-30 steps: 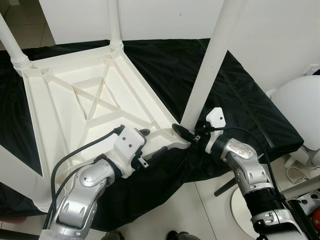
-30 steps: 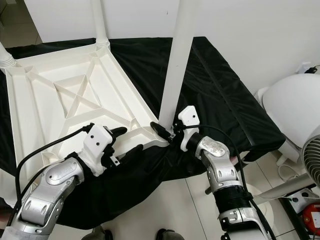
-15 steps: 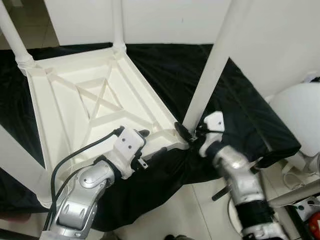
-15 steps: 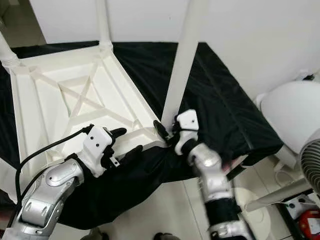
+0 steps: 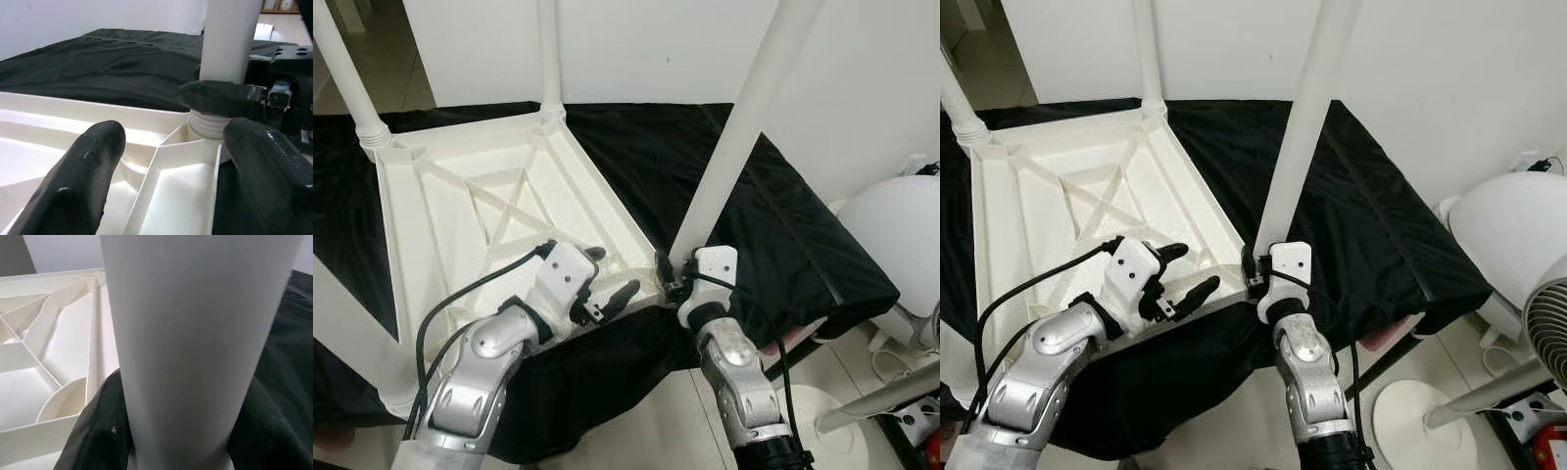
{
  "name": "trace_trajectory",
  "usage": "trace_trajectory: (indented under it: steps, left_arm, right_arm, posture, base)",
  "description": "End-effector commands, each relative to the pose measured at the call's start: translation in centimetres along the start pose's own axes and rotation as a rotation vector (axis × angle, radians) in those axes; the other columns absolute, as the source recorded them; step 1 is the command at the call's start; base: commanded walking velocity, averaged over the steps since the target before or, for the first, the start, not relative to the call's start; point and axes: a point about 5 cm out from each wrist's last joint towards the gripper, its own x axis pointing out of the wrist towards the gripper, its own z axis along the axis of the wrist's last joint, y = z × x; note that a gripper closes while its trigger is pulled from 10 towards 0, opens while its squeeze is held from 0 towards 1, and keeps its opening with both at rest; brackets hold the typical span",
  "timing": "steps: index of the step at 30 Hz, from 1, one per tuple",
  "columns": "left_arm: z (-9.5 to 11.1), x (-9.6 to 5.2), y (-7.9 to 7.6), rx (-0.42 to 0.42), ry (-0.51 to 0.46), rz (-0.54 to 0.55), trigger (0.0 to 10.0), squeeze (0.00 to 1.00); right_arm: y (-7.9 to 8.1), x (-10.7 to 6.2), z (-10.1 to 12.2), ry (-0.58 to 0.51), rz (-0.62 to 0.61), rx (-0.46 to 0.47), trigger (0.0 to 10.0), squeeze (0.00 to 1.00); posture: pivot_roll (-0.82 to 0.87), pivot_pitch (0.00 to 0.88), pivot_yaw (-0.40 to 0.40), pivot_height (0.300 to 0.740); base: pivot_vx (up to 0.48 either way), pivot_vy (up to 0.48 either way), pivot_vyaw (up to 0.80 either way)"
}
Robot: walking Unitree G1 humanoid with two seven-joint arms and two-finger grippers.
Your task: Building children table
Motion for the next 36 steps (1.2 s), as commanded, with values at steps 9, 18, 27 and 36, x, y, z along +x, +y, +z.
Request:
trace_trajectory:
  steps: [9,18,27,36]
  left_arm:
    - [0.0,0.8,0.9,0.014,-0.005,0.057,10.0,0.0]
    - [-1.2,1.6,1.2,-0.038,0.018,0.024,10.0,0.0]
    - [-2.0,1.7,0.4,-0.023,0.04,0.014,10.0,0.0]
    - [-2.7,1.2,0.3,-0.024,0.062,-0.003,10.0,0.0]
  right_arm:
    - [-0.8,-0.5,-0.4,0.023,0.041,0.054,10.0,1.0]
    - [-2.1,-0.4,0.0,0.015,0.23,-0.049,10.0,0.0]
    - [-2.1,0.7,0.7,-0.029,0.357,-0.098,10.0,0.0]
    - [-2.5,1.2,0.7,-0.009,0.554,-0.135,10.0,0.0]
  posture:
    - [0.05,0.0,-0.003,0.74]
    - [0.04,0.0,0.023,0.74]
    - [0.03,0.0,0.049,0.74]
    - [0.04,0.0,0.069,0.74]
  base:
    - [0.0,0.0,0.0]
    - [0.0,0.0,0.0]
    - [0.0,0.0,0.0]
    - [0.0,0.0,0.0]
